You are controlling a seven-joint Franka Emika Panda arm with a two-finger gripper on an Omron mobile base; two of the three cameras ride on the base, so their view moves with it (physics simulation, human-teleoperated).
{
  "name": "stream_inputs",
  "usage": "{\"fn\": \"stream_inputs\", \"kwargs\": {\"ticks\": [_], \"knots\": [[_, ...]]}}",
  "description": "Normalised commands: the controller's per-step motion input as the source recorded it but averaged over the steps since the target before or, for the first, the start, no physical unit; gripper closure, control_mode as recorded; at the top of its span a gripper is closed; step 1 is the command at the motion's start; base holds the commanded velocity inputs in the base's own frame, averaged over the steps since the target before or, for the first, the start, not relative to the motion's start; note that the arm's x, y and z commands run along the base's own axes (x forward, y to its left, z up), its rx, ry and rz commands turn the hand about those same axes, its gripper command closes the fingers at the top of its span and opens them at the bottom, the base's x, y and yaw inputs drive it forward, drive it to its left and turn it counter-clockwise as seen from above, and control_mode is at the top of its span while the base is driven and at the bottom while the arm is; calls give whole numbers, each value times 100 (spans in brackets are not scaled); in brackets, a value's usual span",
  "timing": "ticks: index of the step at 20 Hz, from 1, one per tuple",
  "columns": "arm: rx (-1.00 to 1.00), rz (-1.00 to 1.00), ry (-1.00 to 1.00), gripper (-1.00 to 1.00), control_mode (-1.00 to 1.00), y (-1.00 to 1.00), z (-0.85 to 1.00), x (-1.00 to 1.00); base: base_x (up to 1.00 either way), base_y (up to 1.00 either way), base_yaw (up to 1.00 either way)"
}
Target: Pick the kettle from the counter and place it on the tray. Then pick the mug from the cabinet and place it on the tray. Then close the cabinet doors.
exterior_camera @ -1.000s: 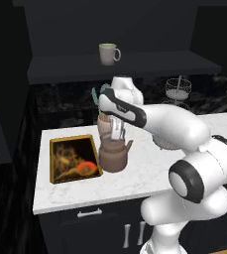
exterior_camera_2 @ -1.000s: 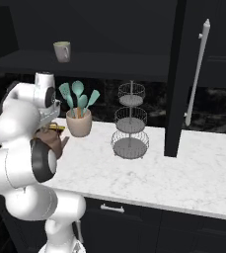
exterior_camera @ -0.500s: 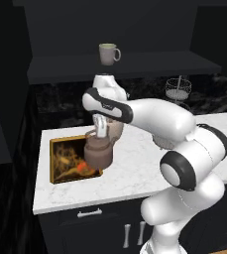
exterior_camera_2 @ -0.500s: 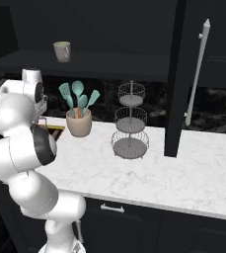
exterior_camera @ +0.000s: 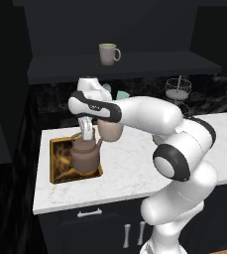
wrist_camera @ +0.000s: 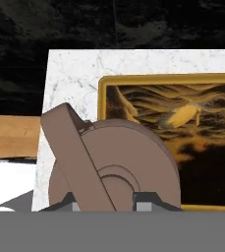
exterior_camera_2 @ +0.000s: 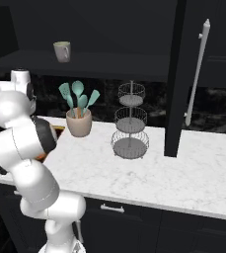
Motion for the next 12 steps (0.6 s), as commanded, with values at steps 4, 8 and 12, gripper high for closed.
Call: {"fn": "stream_inputs", "kwargs": {"ticks": [4, 8, 12], "knots": [[0, 0, -4, 100, -100, 16, -31, 16, 0, 0, 0], [0, 0, -5, 100, -100, 8, -29, 27, 0, 0, 0], [0, 0, -8, 100, -100, 5, -13, 43, 0, 0, 0]]}}
